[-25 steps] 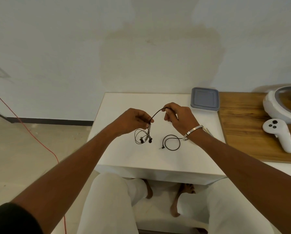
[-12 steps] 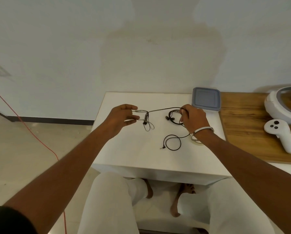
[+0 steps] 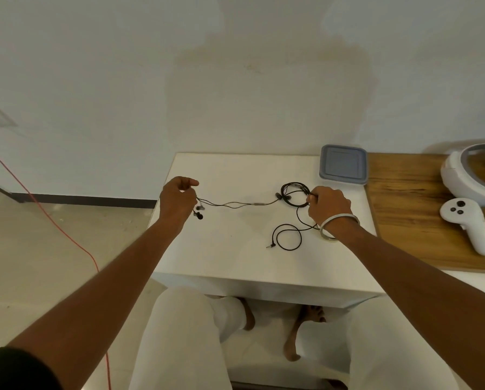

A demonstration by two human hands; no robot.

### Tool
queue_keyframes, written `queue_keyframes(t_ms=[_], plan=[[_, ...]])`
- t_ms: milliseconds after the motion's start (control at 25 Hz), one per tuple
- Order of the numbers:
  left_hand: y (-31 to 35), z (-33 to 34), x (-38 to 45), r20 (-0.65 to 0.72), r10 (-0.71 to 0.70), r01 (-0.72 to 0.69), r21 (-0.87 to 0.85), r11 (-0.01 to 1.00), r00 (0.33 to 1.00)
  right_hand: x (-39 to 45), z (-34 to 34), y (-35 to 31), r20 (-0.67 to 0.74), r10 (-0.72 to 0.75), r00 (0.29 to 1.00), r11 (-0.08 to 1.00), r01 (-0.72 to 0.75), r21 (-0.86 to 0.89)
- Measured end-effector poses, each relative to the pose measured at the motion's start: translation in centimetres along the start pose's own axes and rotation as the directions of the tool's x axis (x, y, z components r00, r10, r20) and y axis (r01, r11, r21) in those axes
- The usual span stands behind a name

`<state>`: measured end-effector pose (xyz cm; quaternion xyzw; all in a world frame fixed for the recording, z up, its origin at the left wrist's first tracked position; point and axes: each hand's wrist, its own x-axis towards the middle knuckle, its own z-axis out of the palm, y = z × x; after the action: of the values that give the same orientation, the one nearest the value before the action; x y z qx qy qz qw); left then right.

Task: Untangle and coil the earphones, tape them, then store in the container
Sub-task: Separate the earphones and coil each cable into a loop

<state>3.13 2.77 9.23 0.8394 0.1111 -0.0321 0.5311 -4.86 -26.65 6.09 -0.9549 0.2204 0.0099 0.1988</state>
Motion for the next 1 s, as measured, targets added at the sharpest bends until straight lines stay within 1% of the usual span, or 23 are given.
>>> queue_keyframes(t_ms=[80,160,280,360,400,440,480,520,560,600,640,680,720,760,800,840,920,1000], plan=[[-0.2,0.3,0.1,0.038,-0.039,0.032,0.161,0.986,0.999,0.0,0.1,-0.5,0.016,-0.035,0.999,0.996,0.034,0.078],[-0.8,0.7,-0.1,0.11,-0.11,0.07,0.316,0.946,0.988,-0.1,0.0,-0.9,0.04,-0.107,0.993,0.976,0.097,0.196],[-1.2,1.5,-0.4,0.222,-0.197,0.09,0.418,0.904,0.955,-0.4,-0.6,-1.9,0.07,-0.212,0.975,0.93,0.179,0.321],[-1.0,2.3,-0.8,0.272,-0.241,0.068,0.522,0.85,0.932,-0.7,-1.0,-2.6,0.069,-0.268,0.961,0.901,0.225,0.371],[-0.8,2.7,-0.9,0.276,-0.251,0.042,0.592,0.805,0.928,-0.9,-1.1,-2.9,0.06,-0.293,0.954,0.889,0.249,0.384],[-0.6,3.3,-1.1,0.269,-0.233,0.011,0.631,0.775,0.935,-1.0,-1.2,-3.1,0.051,-0.315,0.948,0.877,0.27,0.397],[-0.5,3.8,-1.2,0.273,-0.169,-0.037,0.616,0.787,0.947,-1.1,-1.4,-3.3,0.049,-0.335,0.941,0.866,0.288,0.409],[-0.4,4.3,-1.4,0.31,-0.054,-0.132,0.547,0.826,0.949,-1.1,-1.5,-3.4,0.051,-0.359,0.932,0.853,0.305,0.423],[-0.2,4.7,-1.7,0.38,0.089,-0.266,0.445,0.855,0.921,-1.2,-1.7,-3.6,0.057,-0.384,0.922,0.842,0.324,0.431],[0.2,5.0,-2.2,0.46,0.206,-0.38,0.326,0.865,0.864,-1.3,-1.8,-3.8,0.063,-0.411,0.909,0.831,0.346,0.436],[0.6,5.5,-2.5,0.532,0.263,-0.433,0.222,0.874,0.804,-1.3,-1.9,-4.0,0.069,-0.436,0.897,0.821,0.365,0.44],[1.0,5.9,-2.9,0.596,0.275,-0.448,0.16,0.88,0.754,-1.4,-1.9,-4.1,0.078,-0.454,0.887,0.811,0.376,0.449],[1.1,6.3,-3.2,0.637,0.28,-0.46,0.131,0.878,0.718,-1.4,-2.0,-4.1,0.083,-0.464,0.882,0.802,0.379,0.462],[1.2,6.6,-3.4,0.653,0.294,-0.477,0.118,0.871,0.698,-1.3,-2.0,-4.1,0.079,-0.467,0.881,0.794,0.379,0.476],[1.4,6.7,-3.5,0.648,0.304,-0.486,0.119,0.866,0.699,-1.3,-2.0,-4.1,0.069,-0.466,0.882,0.789,0.379,0.484],[1.6,6.6,-3.5,0.627,0.301,-0.473,0.123,0.872,0.718,-1.3,-2.0,-4.1,0.057,-0.462,0.885,0.788,0.381,0.483],[2.2,6.0,-3.3,0.57,0.275,-0.432,0.159,0.888,0.774,-1.1,-2.0,-3.8,0.048,-0.442,0.896,0.801,0.369,0.472],[2.4,5.2,-3.1,0.521,0.239,-0.393,0.207,0.896,0.819,-0.8,-1.6,-3.2,0.059,-0.389,0.919,0.833,0.324,0.448]])
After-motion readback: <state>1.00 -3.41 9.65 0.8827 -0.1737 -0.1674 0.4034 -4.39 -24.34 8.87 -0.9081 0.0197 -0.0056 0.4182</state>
